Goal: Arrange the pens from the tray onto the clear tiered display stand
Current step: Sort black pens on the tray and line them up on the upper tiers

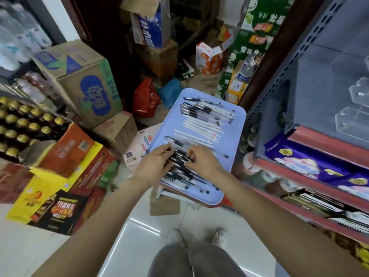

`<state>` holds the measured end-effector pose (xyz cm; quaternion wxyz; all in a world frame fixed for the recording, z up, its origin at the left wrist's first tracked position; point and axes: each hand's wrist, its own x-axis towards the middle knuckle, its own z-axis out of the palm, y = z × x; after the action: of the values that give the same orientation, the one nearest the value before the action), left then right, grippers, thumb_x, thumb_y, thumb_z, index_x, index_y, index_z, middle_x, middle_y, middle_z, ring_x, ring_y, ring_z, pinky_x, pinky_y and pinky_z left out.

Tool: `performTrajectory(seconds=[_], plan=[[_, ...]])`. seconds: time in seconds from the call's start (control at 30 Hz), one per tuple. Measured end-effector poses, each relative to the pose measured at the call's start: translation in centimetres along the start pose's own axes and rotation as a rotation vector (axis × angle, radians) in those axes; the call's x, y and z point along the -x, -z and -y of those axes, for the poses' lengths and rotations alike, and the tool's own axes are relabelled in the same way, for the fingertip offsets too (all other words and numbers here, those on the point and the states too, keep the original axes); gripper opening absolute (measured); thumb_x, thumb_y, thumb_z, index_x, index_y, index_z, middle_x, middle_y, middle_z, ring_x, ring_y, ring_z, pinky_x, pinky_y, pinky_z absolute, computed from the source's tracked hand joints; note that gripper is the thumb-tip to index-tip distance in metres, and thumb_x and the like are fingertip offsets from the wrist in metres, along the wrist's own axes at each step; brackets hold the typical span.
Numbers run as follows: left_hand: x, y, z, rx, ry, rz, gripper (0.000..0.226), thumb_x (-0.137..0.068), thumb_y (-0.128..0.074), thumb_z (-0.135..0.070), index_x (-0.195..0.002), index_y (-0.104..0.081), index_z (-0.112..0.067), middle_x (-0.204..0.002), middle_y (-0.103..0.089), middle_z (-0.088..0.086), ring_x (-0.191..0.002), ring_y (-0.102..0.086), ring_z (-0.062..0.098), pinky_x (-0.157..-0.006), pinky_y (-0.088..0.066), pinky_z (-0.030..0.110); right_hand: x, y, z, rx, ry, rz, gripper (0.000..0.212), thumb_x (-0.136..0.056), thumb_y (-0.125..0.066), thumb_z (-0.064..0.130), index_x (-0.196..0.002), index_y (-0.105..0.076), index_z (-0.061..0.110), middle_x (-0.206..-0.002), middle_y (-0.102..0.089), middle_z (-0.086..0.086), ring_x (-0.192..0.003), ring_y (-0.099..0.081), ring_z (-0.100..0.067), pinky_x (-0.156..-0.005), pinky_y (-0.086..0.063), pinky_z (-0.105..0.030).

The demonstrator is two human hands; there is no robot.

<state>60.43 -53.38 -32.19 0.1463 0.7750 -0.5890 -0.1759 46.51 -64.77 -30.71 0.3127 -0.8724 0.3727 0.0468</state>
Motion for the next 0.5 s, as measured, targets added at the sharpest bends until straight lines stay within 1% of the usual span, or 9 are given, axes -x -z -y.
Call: performTrajectory(seconds=[0.1, 0.2, 0.3, 0.37, 0.43, 0.5], plan=[[0.0, 0.0, -0.1, -0.015, 0.010, 0.014, 0.046, -0.094, -0.052, -0.026, -0.138, -0.044, -0.012, -0.152, -0.030, 0.001, -0.138, -0.033, 0.019, -0.113, -0.030, 0.032, -0.2, 0.3, 0.1, 0.069, -0.001, 0.012, 0.021, -0.089, -0.059, 0.019, -0.107, -0.056, 0.009, -0.110, -0.056, -0.012, -0.095, -0.056, -0.029, -0.083, -0.050, -0.045], [-0.2, 0.1, 0.0, -0.004, 0.023, 0.012, 0.045, -0.095, -0.049, -0.028, -0.138, -0.043, -0.014, -0.151, -0.031, 0.000, -0.139, -0.031, 0.018, -0.113, -0.025, 0.028, -0.1, 0.6, 0.2, 0.085, -0.017, -0.002, 0.023, -0.089, -0.058, 0.017, -0.110, -0.055, 0.008, -0.109, -0.060, -0.013, -0.097, -0.058, -0.031, -0.080, -0.052, -0.045], [-0.4, 0.3, -0.4, 0.044, 0.045, 0.019, 0.043, -0.096, -0.049, -0.029, -0.137, -0.045, -0.016, -0.150, -0.034, 0.001, -0.138, -0.031, 0.020, -0.112, -0.026, 0.031, 0.0, 1.1, 0.3, 0.034, -0.046, -0.025, 0.023, -0.090, -0.058, 0.015, -0.112, -0.057, 0.008, -0.108, -0.063, -0.014, -0.100, -0.059, -0.031, -0.082, -0.052, -0.044], [-0.7, 0.5, -1.0, 0.082, 0.052, 0.004, 0.040, -0.096, -0.049, -0.028, -0.134, -0.048, -0.016, -0.147, -0.038, 0.002, -0.135, -0.035, 0.021, -0.110, -0.029, 0.031, 0.0, 1.6, 0.5, -0.025, -0.071, -0.030, 0.023, -0.090, -0.059, 0.014, -0.113, -0.057, 0.008, -0.111, -0.063, -0.014, -0.102, -0.059, -0.030, -0.085, -0.052, -0.042], [-1.1, 0.9, -2.0, 0.148, 0.041, -0.023, 0.037, -0.095, -0.050, -0.026, -0.130, -0.051, -0.014, -0.141, -0.045, 0.004, -0.129, -0.041, 0.022, -0.105, -0.032, 0.028, 0.2, 2.6, 0.6, -0.097, -0.079, -0.063, 0.023, -0.090, -0.061, 0.014, -0.112, -0.059, 0.008, -0.112, -0.063, -0.013, -0.100, -0.058, -0.026, -0.086, -0.050, -0.037], [-1.8, 1.6, -3.3, 0.245, 0.034, -0.022, 0.036, -0.095, -0.051, -0.026, -0.128, -0.053, -0.012, -0.132, -0.053, 0.005, -0.121, -0.049, 0.023, -0.097, -0.036, 0.025, 0.4, 4.2, 0.6, -0.191, -0.070, -0.131, 0.022, -0.089, -0.063, 0.015, -0.109, -0.061, 0.006, -0.107, -0.063, -0.012, -0.090, -0.055, -0.020, -0.081, -0.045, -0.028]])
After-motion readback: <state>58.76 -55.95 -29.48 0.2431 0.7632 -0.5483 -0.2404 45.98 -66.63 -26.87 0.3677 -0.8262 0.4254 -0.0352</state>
